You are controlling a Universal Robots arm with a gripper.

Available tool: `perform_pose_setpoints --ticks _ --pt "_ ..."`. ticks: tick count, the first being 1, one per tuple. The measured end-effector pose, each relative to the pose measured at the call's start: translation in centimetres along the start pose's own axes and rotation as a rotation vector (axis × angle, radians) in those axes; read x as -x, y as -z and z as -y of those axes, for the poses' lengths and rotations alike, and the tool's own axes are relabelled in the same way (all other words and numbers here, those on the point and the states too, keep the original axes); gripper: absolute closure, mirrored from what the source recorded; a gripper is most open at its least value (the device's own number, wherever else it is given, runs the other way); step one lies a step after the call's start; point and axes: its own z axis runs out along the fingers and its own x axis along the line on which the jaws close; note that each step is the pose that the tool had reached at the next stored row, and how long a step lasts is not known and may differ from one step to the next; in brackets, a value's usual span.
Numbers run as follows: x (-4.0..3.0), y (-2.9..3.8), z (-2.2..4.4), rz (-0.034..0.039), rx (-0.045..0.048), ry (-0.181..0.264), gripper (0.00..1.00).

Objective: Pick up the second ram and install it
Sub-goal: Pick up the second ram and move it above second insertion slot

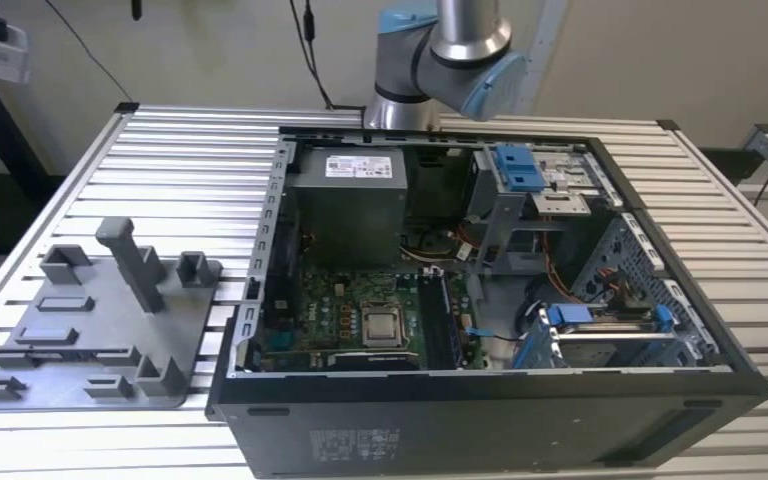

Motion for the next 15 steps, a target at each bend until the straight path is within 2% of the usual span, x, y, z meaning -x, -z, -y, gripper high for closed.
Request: perform_pose_setpoints --ticks 4,5,6,7,8,9,11,12,15 --pt "0.0 0.0 0.0 0.0 -0.0001 0.0 0.88" --pt "0.0 0.0 0.0 0.0 -0.0001 0.0 0.78" --pt "0.0 0.0 0.0 0.0 -0.0001 0.0 0.78" --pt "0.0 0.0 0.0 0.0 0.0 0.0 0.72" --pt "0.0 0.0 0.0 0.0 0.0 0.0 0.72" --pt "0.0 0.0 0.0 0.0 0.0 0.0 0.6" --pt "0.0 0.0 0.0 0.0 -0.0001 0.0 0.6" --pt "0.0 0.0 0.0 0.0 -0.0001 0.0 0.54" --pt "0.0 0.0 0.0 0.0 -0.0001 0.0 0.54"
